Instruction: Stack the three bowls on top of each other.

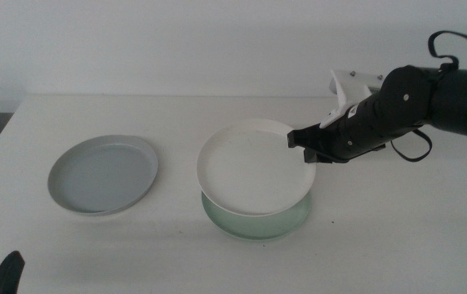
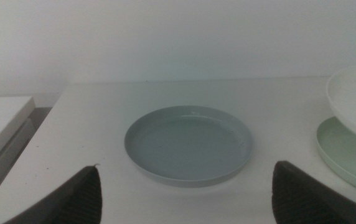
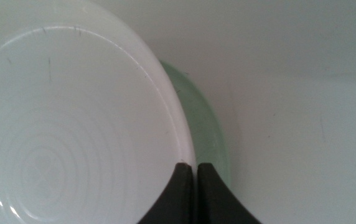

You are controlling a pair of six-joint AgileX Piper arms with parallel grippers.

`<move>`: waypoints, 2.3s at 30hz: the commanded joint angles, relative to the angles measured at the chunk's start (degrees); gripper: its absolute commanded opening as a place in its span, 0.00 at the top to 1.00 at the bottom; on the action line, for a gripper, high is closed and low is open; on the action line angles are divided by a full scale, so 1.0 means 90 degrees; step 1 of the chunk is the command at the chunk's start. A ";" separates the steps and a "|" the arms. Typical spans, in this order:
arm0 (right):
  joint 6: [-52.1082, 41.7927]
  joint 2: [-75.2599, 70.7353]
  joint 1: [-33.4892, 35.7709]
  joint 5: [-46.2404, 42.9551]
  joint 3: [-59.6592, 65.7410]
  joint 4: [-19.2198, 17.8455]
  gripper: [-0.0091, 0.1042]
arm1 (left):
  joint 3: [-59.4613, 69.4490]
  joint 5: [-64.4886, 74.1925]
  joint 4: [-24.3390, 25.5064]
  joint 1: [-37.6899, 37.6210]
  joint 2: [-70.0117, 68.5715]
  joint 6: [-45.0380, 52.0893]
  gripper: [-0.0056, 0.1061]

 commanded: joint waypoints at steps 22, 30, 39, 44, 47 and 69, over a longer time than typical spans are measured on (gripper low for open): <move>0.0023 0.0426 -0.0041 -0.0009 -0.0210 -0.0173 0.43 | 0.0001 -0.0084 -0.0004 0.0013 -0.0017 0.0018 0.11; -0.1089 -0.1689 -0.0144 0.1013 -0.0391 -0.0453 0.21 | 0.0001 -0.0084 -0.0004 0.0013 -0.0017 0.0005 0.11; -0.2591 -0.4990 -0.0144 0.0822 0.1417 0.0533 0.22 | 0.0001 -0.0084 -0.0004 0.0013 -0.0017 0.0005 0.11; -0.3156 -0.5751 -0.0144 0.0925 0.1576 0.1062 0.22 | 0.0001 -0.0084 -0.0004 0.0013 -0.0017 0.0018 0.11; -0.3254 -0.5818 -0.0144 0.0968 0.1576 0.1129 0.22 | 0.0001 -0.0084 -0.0004 0.0013 -0.0017 0.0018 0.11; -0.3152 -0.5823 -0.0144 0.1007 0.1564 0.1187 0.22 | -0.5038 0.4655 -0.0022 0.0127 0.4394 -0.0008 0.11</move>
